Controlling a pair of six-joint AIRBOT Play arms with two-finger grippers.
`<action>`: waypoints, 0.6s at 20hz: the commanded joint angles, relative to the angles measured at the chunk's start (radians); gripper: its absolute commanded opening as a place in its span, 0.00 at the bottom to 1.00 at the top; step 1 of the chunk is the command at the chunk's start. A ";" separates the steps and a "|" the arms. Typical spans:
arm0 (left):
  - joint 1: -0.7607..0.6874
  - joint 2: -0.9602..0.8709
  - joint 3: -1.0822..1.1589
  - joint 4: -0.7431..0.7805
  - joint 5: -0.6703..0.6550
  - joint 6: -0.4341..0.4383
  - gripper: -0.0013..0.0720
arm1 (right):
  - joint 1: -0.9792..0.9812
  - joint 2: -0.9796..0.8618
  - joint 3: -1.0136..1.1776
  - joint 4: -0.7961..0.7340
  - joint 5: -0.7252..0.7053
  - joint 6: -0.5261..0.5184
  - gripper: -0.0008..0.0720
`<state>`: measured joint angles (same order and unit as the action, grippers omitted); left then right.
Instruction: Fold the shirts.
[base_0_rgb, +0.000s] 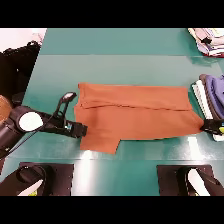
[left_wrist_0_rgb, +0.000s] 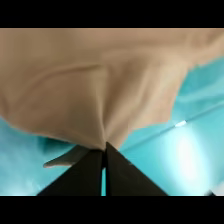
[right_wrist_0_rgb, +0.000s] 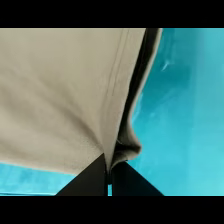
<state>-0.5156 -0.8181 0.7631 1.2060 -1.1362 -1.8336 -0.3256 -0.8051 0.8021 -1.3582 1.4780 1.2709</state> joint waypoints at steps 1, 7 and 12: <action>-0.021 -0.001 0.097 0.224 0.091 -0.078 0.05 | 0.063 -0.061 0.103 -0.023 -0.016 0.012 0.03; 0.157 -0.135 0.162 0.294 0.350 -0.086 0.05 | 0.158 -0.381 0.355 -0.021 -0.077 0.050 0.03; 0.204 -0.391 0.285 0.222 0.497 0.031 0.05 | 0.160 -0.609 0.556 0.074 -0.109 0.050 0.03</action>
<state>-0.3397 -1.0851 0.9867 1.4498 -0.7456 -1.8614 -0.1726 -1.2945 1.2514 -1.3380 1.3933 1.3151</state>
